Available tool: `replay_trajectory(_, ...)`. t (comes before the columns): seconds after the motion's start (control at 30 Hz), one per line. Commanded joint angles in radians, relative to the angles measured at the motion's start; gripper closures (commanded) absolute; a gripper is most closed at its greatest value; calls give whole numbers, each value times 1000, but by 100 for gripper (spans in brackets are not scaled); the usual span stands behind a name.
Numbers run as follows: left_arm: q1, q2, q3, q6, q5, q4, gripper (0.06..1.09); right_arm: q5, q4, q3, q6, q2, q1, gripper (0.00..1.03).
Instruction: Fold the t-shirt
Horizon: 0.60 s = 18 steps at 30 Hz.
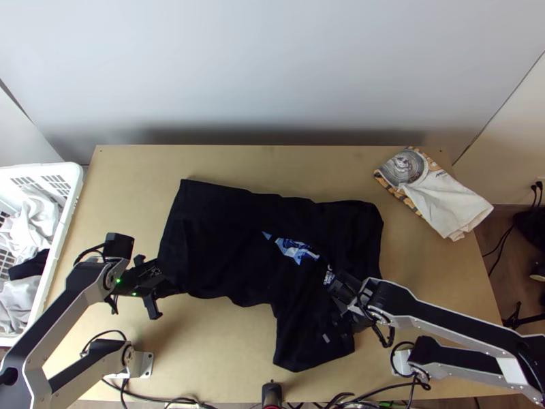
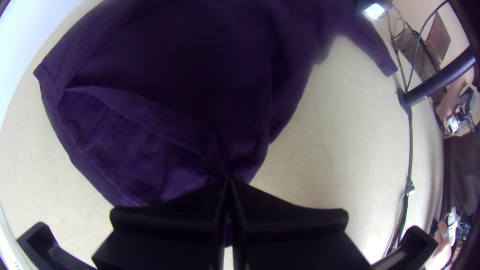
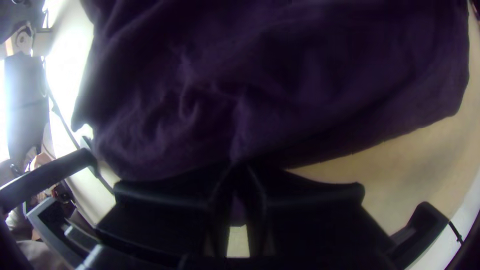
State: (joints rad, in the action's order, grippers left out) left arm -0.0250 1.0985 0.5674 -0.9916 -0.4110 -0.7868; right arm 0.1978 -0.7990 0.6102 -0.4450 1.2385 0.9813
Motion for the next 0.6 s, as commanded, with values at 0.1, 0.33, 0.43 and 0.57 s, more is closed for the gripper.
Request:
replay_trajectory(0.1,7,18,83,110,-55,-74,105,80,27,74,0,-105,-81,100)
replay_trajectory(0.33,-10,93,227,205,-204,-190,105,359,0,204,-9,-97,-225,100)
replay_trajectory(0.43,-18,149,267,243,-262,-227,105,407,0,221,8,-88,-251,100)
replay_trajectory(0.57,-9,196,296,254,-290,-232,105,485,-12,249,29,-71,-323,100)
